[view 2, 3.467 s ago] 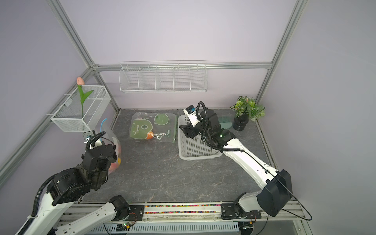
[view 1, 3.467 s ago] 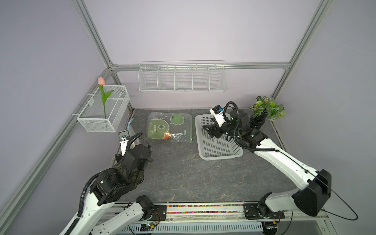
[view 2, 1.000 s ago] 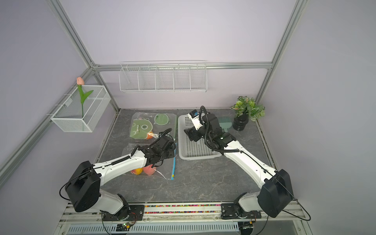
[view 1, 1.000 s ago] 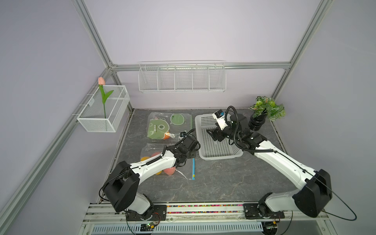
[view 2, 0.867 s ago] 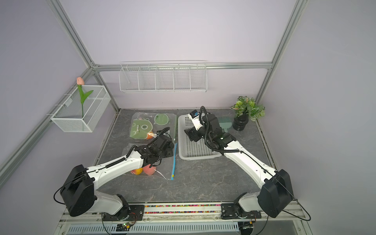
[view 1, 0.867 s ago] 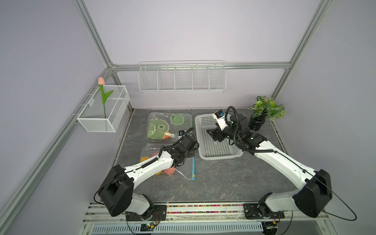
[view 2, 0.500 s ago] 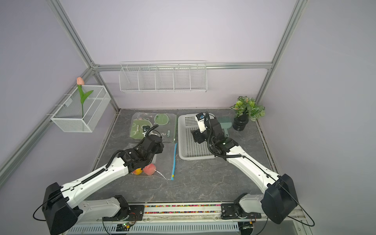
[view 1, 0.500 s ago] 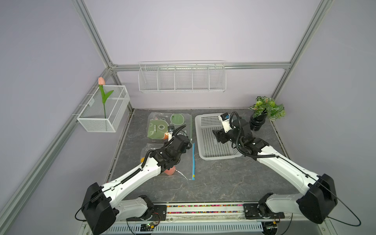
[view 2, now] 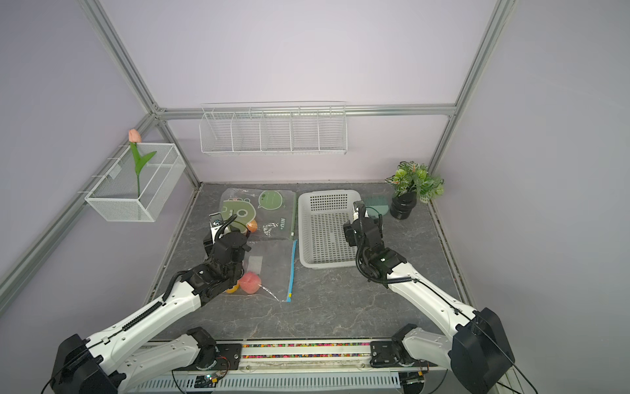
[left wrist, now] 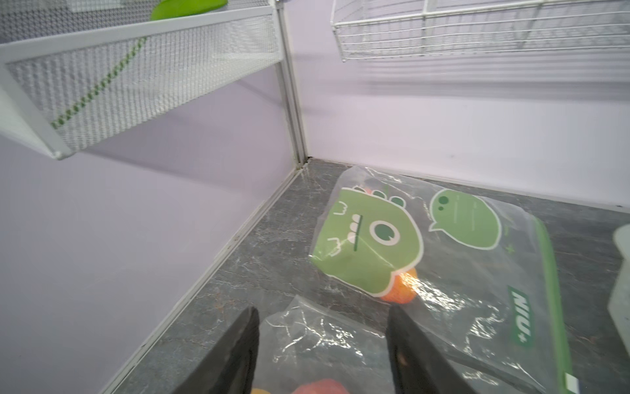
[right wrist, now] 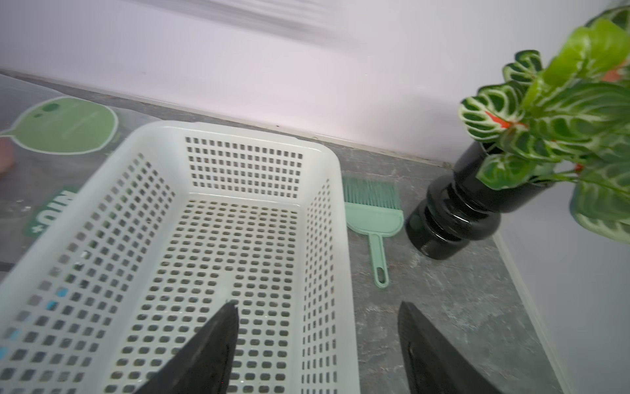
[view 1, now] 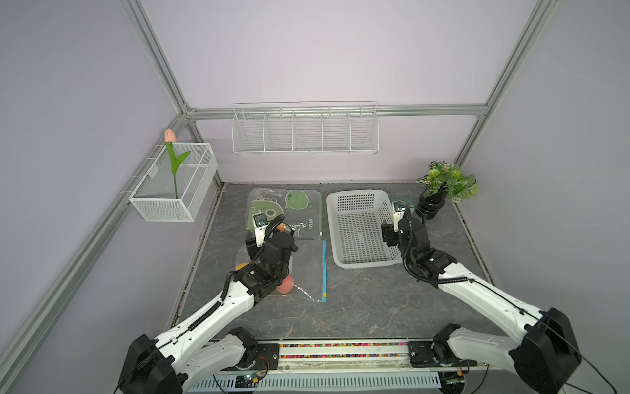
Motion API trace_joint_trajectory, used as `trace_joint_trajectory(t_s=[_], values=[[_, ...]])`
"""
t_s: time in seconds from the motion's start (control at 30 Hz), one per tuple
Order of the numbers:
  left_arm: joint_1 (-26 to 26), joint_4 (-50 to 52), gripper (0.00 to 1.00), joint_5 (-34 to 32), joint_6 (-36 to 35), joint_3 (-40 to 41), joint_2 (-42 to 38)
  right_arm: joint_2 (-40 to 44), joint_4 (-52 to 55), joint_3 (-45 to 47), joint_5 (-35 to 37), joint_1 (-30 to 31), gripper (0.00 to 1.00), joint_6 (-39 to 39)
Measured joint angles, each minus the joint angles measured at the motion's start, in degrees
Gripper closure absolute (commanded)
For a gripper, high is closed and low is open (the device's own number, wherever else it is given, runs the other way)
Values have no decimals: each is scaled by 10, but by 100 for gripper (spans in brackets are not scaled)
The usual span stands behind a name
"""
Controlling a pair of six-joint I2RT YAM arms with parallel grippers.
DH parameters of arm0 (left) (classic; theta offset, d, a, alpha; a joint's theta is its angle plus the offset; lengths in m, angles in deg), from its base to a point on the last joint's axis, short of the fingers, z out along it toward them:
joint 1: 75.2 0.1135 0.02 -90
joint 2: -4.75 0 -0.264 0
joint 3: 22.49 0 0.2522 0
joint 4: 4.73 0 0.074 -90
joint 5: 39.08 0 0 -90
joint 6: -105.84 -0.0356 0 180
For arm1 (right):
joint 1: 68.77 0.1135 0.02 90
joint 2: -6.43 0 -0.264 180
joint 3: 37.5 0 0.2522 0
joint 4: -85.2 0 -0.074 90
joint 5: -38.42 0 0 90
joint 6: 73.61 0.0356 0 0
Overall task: Place the peach in a zip-top bag and seal the zipper
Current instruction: Reset both arms
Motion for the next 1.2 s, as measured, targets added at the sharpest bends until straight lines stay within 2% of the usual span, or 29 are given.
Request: trace_joint_trajectory(t_s=[0.27,0.43,0.57,0.9,1.03,1.2], values=[[68,-86,36,-7,-61,67,-17,56,-42,88,78,-46,22,-13],[119,-124,35,1,-83,101,-17,83,-57,127,89,-106,21,-6],[162,-146,27,24,-87,119,-14,96,-59,154,82,-161,17,20],[231,-201,1,141,-89,132,39,82,-111,214,-10,-274,7,74],[238,-233,0,189,-97,132,79,49,-156,228,-64,-297,4,75],[252,-292,0,259,-111,150,101,5,-263,265,-128,-311,0,61]])
